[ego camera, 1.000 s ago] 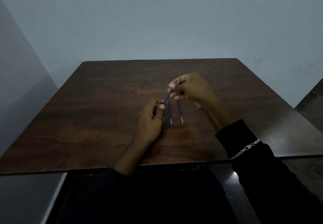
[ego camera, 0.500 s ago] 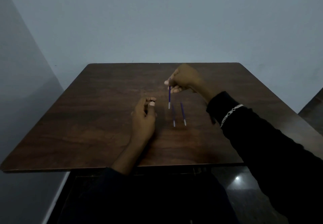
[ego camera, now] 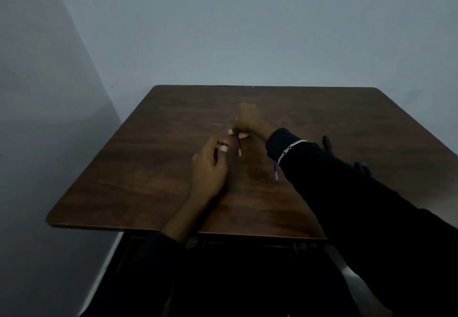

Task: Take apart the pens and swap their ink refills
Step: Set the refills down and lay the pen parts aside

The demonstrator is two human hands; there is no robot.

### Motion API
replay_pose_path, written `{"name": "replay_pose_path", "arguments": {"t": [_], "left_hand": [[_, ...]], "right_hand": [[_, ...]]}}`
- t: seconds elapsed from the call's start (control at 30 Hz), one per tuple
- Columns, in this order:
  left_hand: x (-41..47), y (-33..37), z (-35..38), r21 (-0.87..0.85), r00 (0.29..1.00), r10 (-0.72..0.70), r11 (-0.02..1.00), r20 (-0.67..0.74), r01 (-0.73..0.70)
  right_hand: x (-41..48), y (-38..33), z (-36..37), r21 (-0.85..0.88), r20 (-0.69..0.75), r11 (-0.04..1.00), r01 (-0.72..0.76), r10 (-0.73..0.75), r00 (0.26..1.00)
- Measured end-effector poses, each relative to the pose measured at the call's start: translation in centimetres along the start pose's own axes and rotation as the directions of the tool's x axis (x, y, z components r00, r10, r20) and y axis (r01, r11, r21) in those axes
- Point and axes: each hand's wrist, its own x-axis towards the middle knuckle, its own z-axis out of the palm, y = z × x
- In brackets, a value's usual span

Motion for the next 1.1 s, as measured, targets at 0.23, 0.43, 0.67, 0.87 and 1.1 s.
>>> {"name": "replay_pose_path", "arguments": {"t": [0.23,0.43,0.67,0.87,1.1], "left_hand": [[0.2,-0.3,-0.1,-0.014,1.000,-0.008,1.000,-0.011,0.008],[0.2,-0.6,-0.1,-0.036,1.000,-0.019,0.999,0.001,0.019],[0.3,-0.9,-0.1,-0.055,1.000,-0.021,0.998,0.012,0.022],[0.2,-1.0,-0.1,-0.050,1.000,-0.014,0.999,0.020,0.015],[0.1,-0.9,-0.1,-0.049,0.999,-0.046,0.998,0.025,0.047]], "right_hand": [[0.0,1.6,0.8,0.166,0.025,0.983,-0.072,0.069,0.997],[-0.6,1.3,0.5,0.215,-0.001,0.973,-0.083,0.086,0.996],[-1.1,1.0,0.1,0.298,0.071,0.947,-0.124,0.107,0.992],[-1.8,0.9,-0.1,0.325,0.076,0.937,-0.124,0.104,0.992],[-4.3,3.3,-5.3,0.280,-0.058,0.959,-0.044,0.062,0.996]]}}
